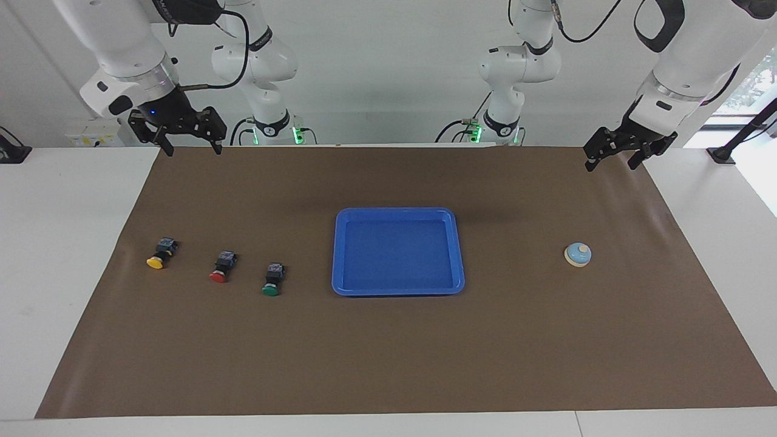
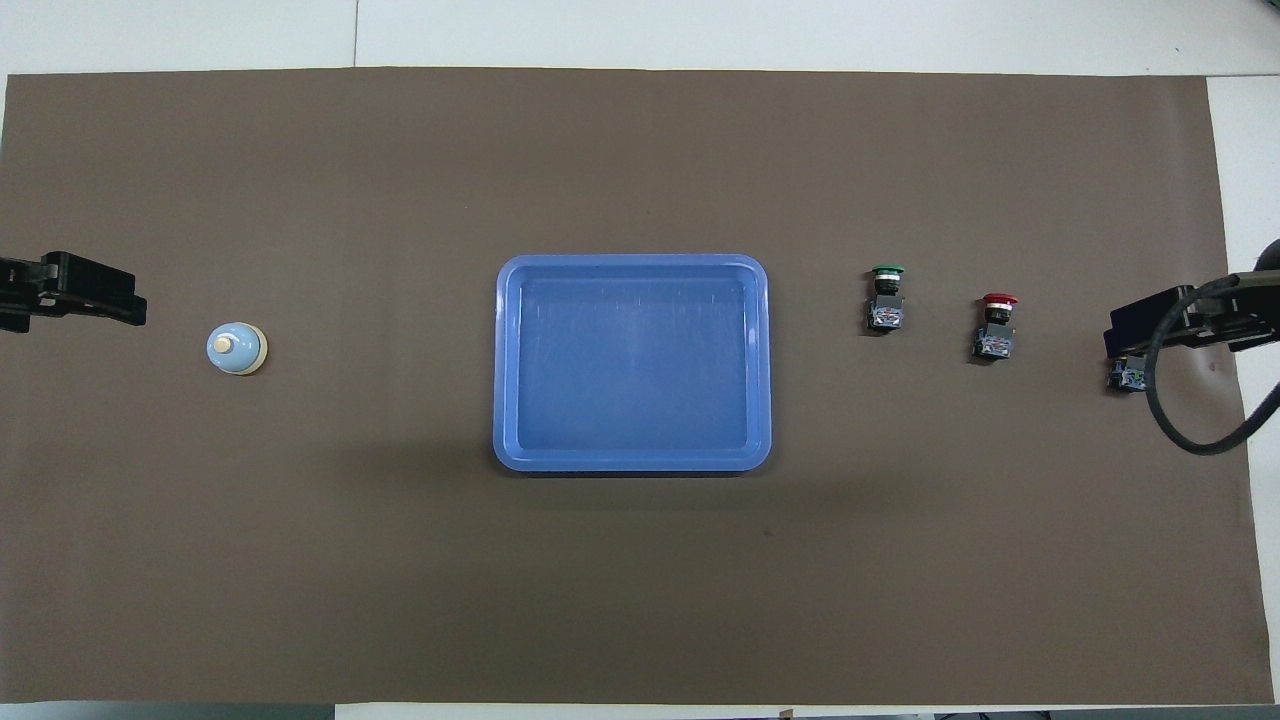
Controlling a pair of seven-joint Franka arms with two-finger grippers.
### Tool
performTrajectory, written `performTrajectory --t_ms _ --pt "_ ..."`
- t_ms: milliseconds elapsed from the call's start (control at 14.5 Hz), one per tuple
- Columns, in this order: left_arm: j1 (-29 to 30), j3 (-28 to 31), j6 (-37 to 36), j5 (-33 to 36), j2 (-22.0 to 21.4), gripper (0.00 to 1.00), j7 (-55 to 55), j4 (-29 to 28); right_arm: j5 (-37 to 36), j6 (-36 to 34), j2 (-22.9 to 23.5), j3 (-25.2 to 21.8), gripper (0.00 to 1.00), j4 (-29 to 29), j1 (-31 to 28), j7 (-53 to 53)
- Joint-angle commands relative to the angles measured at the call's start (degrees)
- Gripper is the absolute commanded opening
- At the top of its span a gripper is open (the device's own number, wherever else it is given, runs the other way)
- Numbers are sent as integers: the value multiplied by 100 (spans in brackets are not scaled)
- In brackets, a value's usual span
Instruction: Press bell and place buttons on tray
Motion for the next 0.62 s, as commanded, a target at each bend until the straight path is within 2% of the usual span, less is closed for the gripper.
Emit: performTrajectory --t_ms 0,483,553 --pt "-21 26 18 84 -21 100 -27 40 79 -62 -37 30 100 -18 -87 -121" --pt "-29 26 35 93 -38 100 -54 -12 79 -71 -37 30 100 -18 -87 -121" --pt "-21 26 149 119 -38 84 -45 -47 79 -62 -37 30 100 -27 -87 -121"
